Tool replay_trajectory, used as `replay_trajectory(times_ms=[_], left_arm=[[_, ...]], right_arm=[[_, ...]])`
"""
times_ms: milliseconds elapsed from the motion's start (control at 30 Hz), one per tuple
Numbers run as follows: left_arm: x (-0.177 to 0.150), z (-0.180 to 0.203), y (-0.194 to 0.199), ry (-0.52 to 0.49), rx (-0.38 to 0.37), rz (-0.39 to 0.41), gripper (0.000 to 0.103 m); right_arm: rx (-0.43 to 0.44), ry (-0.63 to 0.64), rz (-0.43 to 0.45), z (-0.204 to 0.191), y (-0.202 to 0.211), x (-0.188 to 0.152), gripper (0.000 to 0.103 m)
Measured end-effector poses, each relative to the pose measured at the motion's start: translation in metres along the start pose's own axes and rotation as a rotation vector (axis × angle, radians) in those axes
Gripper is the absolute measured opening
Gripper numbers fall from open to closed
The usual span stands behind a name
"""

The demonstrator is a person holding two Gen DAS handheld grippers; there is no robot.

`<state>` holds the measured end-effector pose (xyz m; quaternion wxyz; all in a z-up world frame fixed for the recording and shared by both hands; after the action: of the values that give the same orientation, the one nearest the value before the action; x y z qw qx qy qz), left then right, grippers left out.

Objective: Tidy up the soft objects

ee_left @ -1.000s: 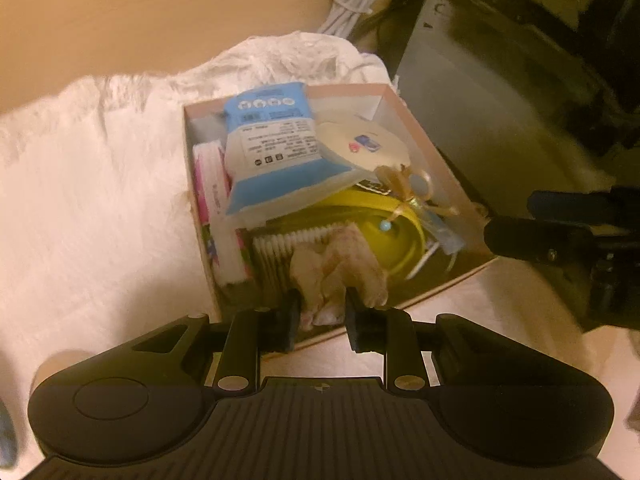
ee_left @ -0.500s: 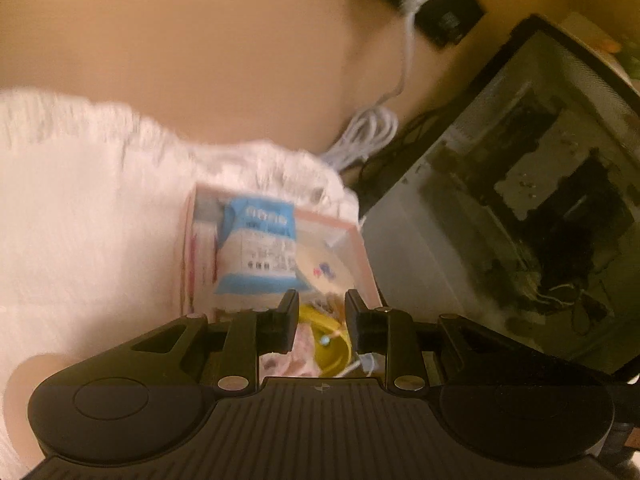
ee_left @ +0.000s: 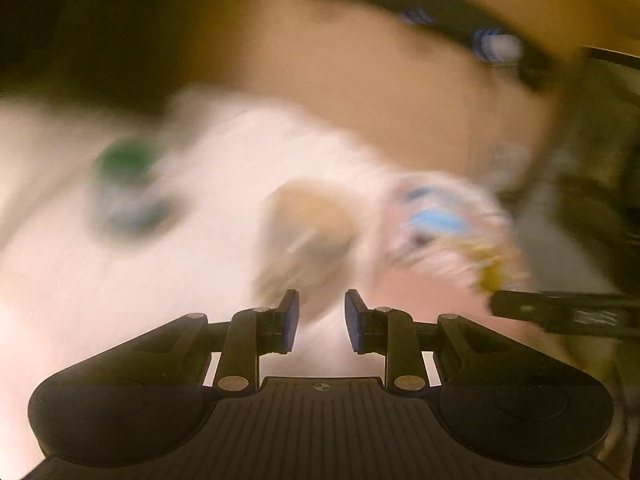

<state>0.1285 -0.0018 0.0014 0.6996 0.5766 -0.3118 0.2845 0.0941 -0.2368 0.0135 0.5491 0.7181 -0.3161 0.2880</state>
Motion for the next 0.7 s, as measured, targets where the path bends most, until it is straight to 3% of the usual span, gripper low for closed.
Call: replay_trajectory(times_ms=[133, 267, 300, 333, 400, 700], left_arm=[[-0.035, -0.012, 0.003, 0.031, 0.170, 0.002, 0.028], [-0.062, -0.007, 0.005, 0.033, 0.258, -0.027, 0.028], [-0.068, -0.005, 0.005, 0.023, 0.271, -0.036, 0.028], [-0.074, -0.003, 0.005, 0.009, 0.285, -0.040, 0.028], [-0.078, 0.000, 0.008, -0.033, 0.318, -0.003, 0.029], [-0.089, 0.019, 0.013, -0.080, 0.427, 0.047, 0.030]], right_arm=[[0.112, 0.066, -0.096, -0.015, -0.036, -0.032, 0.085], [0.173, 0.097, -0.183, -0.023, -0.069, -0.062, 0.086], [0.176, 0.110, -0.192, -0.022, -0.074, -0.068, 0.091], [0.167, 0.159, -0.154, -0.025, -0.074, -0.070, 0.094], [0.124, 0.209, -0.162, -0.025, -0.077, -0.078, 0.103], [0.126, 0.228, -0.103, -0.019, -0.075, -0.079, 0.103]])
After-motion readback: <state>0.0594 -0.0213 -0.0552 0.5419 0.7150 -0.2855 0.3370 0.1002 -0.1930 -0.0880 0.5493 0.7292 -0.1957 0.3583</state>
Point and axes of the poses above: each gripper's, at about its wrist camera, not at the fingertips, and y roughly against the way its jaws point, z to its right, x to its top, the point moved 9 cm from there along -y, roughly the way its jaws point, and after that the axes turned 13 degrees about x, right-handed, at the moved point
